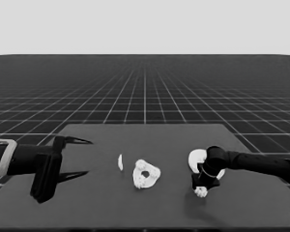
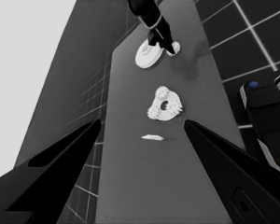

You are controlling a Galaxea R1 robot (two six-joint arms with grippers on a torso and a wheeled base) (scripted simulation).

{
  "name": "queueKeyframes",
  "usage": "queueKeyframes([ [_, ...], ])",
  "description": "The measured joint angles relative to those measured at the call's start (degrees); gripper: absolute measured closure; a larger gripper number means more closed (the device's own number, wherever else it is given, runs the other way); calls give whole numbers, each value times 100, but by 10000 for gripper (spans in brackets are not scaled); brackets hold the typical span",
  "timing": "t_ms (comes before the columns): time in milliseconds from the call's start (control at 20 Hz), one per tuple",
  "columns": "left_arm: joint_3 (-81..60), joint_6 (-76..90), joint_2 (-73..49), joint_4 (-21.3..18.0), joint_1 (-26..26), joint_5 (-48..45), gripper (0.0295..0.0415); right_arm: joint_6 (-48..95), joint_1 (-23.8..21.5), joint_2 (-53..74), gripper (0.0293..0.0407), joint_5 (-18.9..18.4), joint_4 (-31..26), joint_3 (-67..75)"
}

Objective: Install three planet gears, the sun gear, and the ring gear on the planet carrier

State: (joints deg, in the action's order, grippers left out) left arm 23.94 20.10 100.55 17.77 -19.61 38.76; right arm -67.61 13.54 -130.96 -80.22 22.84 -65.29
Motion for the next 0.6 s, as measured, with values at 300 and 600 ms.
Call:
queueKeyframes([
  [300,0,0,0,0,0,0,326,-257,-1169,295,390,-549,-1049,707],
  [600,0,0,0,0,0,0,326,-265,-1343,306,390,-606,-1215,733],
])
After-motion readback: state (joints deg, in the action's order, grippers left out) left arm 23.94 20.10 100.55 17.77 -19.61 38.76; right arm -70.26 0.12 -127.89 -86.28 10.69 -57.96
